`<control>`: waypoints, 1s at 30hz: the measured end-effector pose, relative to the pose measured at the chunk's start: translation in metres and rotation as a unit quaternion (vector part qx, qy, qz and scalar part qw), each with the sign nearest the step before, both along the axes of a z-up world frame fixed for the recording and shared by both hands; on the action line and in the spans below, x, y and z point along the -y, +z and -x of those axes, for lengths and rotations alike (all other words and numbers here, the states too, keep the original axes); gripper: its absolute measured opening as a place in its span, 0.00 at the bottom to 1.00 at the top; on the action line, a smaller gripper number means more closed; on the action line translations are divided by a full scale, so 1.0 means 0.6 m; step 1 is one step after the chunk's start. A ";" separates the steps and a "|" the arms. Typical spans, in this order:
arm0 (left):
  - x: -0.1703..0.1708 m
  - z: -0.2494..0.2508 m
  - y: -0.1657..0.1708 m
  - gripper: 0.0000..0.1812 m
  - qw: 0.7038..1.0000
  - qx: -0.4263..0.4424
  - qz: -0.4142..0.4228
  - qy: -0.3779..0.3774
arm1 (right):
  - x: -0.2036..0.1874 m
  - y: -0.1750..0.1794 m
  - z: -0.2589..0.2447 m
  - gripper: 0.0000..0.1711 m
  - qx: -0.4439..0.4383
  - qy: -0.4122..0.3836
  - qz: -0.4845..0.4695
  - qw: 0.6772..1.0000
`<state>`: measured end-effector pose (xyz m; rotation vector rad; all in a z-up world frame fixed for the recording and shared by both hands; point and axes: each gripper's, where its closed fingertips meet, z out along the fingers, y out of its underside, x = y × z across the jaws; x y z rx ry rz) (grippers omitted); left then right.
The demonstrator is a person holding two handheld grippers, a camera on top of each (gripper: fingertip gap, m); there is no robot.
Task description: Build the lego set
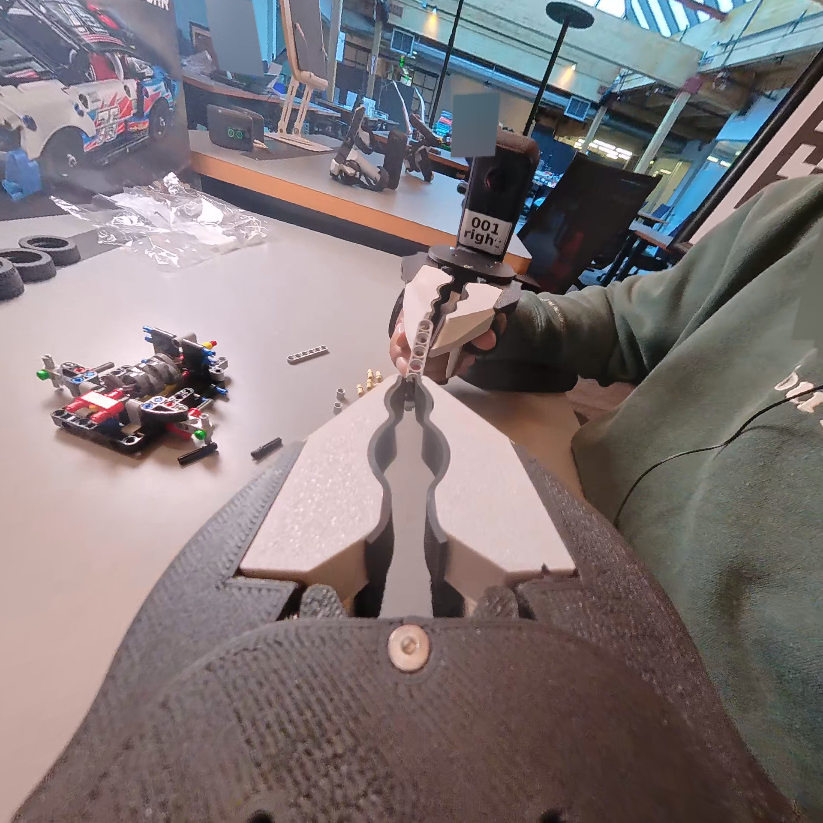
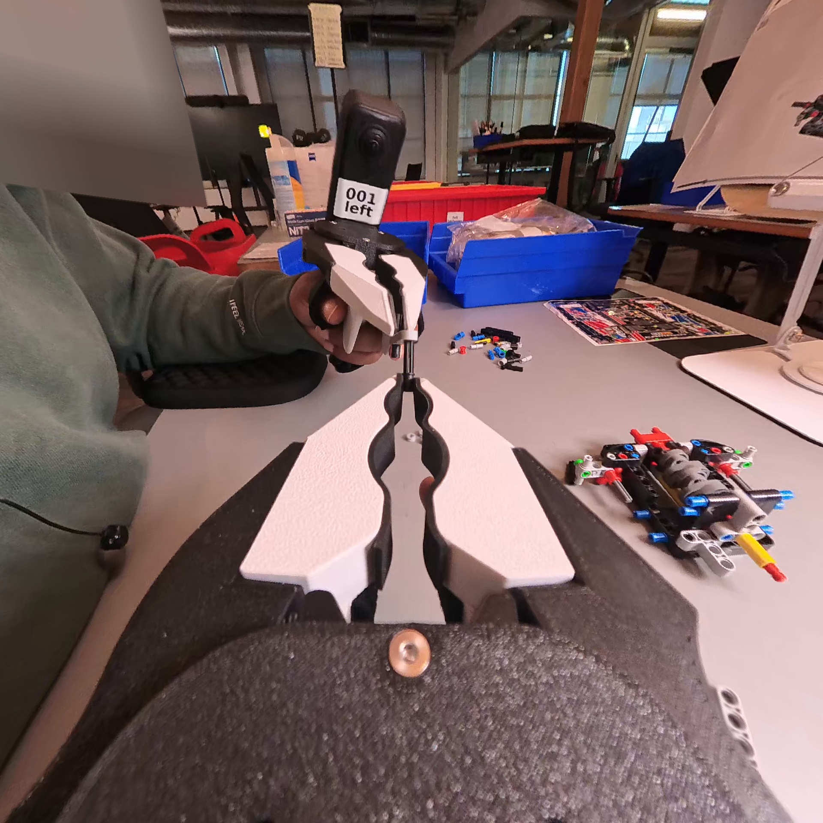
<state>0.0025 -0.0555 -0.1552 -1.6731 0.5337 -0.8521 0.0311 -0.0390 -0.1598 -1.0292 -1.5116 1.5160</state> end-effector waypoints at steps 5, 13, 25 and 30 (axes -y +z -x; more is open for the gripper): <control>-0.001 0.004 0.000 0.01 0.999 0.031 0.027 -0.005 | 0.001 0.007 0.003 0.01 -0.019 -0.007 0.012 1.000; -0.001 0.004 -0.010 0.01 0.998 0.032 0.052 -0.011 | 0.003 -0.004 0.007 0.01 -0.004 -0.008 0.002 1.000; -0.007 0.008 -0.092 0.01 0.988 -0.117 0.099 0.008 | 0.002 -0.084 0.017 0.01 0.122 -0.024 -0.089 0.988; 0.000 0.000 -0.142 0.01 0.971 -0.206 0.125 0.003 | 0.009 -0.147 0.006 0.01 0.208 -0.015 -0.192 0.959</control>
